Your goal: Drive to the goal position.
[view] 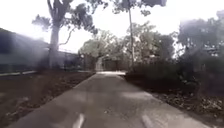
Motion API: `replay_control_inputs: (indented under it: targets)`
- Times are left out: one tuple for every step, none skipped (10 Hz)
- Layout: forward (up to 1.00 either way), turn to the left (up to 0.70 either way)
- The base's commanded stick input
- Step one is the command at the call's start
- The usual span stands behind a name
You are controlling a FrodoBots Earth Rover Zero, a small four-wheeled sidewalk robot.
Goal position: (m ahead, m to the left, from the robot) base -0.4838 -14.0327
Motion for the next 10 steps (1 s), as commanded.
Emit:
replay_control_inputs:
  targets:
    - [0.70, 0.00]
    - [0.70, 0.00]
    - [0.70, 0.00]
    - [0.70, 0.18]
    - [0.70, 0.09]
    - [0.70, 0.00]
    - [0.70, 0.00]
    - [0.70, 0.00]
    - [0.70, 0.11]
    - [0.70, 0.20]
